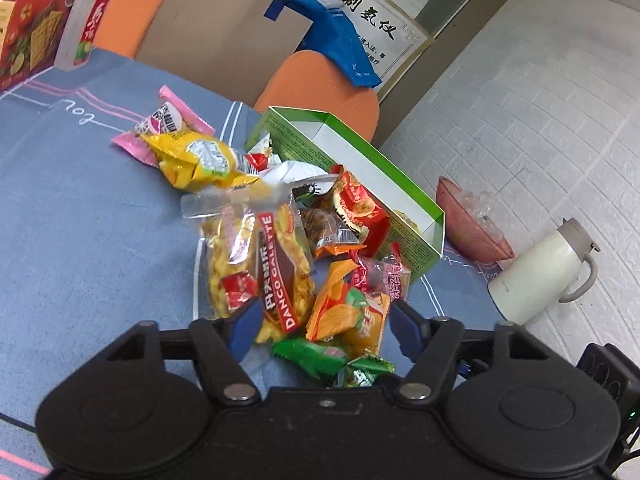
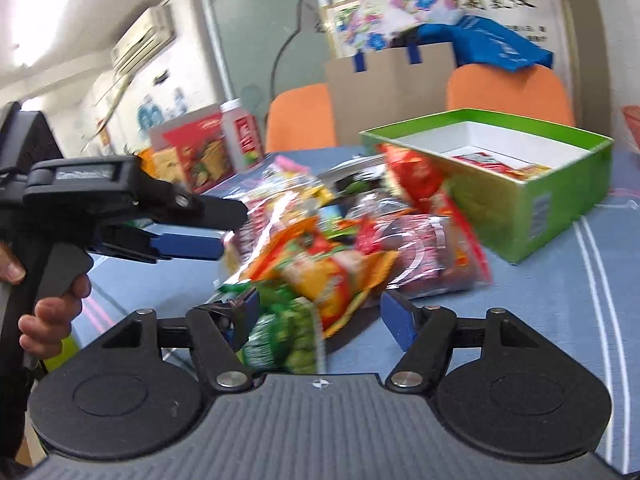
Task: Organize snacks
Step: 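Move both grippers back over the snack pile, then grasp the orange-green snack pack with the left gripper, drop it in box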
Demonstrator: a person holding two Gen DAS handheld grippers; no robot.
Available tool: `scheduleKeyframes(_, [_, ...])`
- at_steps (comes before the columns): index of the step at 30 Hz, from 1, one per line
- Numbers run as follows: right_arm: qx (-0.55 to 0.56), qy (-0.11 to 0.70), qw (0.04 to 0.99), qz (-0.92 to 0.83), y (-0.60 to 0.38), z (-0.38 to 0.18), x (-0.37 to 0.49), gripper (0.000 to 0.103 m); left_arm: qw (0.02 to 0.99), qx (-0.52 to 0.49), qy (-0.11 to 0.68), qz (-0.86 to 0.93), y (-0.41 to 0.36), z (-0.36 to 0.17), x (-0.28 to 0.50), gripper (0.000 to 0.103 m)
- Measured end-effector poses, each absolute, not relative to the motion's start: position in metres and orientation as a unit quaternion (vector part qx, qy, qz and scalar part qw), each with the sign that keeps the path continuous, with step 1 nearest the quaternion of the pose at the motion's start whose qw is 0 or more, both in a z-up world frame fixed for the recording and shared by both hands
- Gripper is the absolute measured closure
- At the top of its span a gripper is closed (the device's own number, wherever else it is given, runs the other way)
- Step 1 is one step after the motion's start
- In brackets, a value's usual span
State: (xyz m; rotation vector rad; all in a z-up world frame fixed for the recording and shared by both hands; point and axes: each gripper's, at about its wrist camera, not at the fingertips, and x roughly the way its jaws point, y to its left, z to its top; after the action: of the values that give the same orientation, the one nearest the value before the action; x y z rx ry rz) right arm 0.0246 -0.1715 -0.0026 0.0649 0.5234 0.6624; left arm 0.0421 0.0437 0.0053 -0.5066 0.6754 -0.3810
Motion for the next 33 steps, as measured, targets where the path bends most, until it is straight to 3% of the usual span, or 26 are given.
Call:
scheduleKeyframes(3, [0.012, 0.257, 0.91, 0.325, -0.16, -0.006, 0.024, 0.001, 0.898, -0.235, 0.318, -0.192, 0.042, 0.009, 0.043, 0.01])
scheduleKeyframes(5, [0.018, 0.262, 0.904, 0.337, -0.161, -0.007, 0.023, 0.024, 0.897, -0.22, 0.319, -0.214, 0.033, 0.011, 0.047, 0.013])
scheduleKeyframes(6, [0.021, 0.265, 0.903, 0.338, -0.163, -0.006, 0.023, 0.027, 0.896, -0.212, 0.321, -0.222, 0.027, 0.011, 0.05, 0.013])
scheduleKeyframes(11, [0.068, 0.274, 0.906, 0.316, -0.188, -0.002, 0.021, 0.023, 0.902, -0.165, 0.336, -0.214, 0.004, 0.002, 0.069, 0.006])
scheduleKeyframes(16, [0.099, 0.284, 0.912, 0.278, -0.197, -0.004, 0.037, 0.021, 0.891, -0.184, 0.351, -0.222, 0.006, -0.009, 0.077, 0.013])
scheduleKeyframes(20, [0.123, 0.303, 0.902, 0.281, -0.192, -0.015, 0.052, 0.021, 0.886, -0.187, 0.356, -0.23, 0.005, -0.01, 0.081, 0.002])
scheduleKeyframes(23, [0.135, 0.312, 0.895, 0.29, -0.188, -0.021, 0.056, 0.022, 0.889, -0.166, 0.358, -0.232, -0.003, -0.011, 0.087, 0.0])
scheduleKeyframes(24, [0.133, 0.314, 0.895, 0.288, -0.186, -0.022, 0.057, 0.022, 0.891, -0.156, 0.358, -0.232, -0.007, -0.012, 0.088, 0.0])
scheduleKeyframes(28, [0.112, 0.308, 0.903, 0.279, -0.186, -0.023, 0.053, 0.042, 0.894, -0.132, 0.36, -0.234, -0.017, -0.016, 0.089, 0.002])
scheduleKeyframes(33, [0.095, 0.306, 0.909, 0.267, -0.195, -0.021, 0.046, 0.041, 0.888, -0.141, 0.37, -0.235, -0.019, -0.017, 0.089, 0.0])
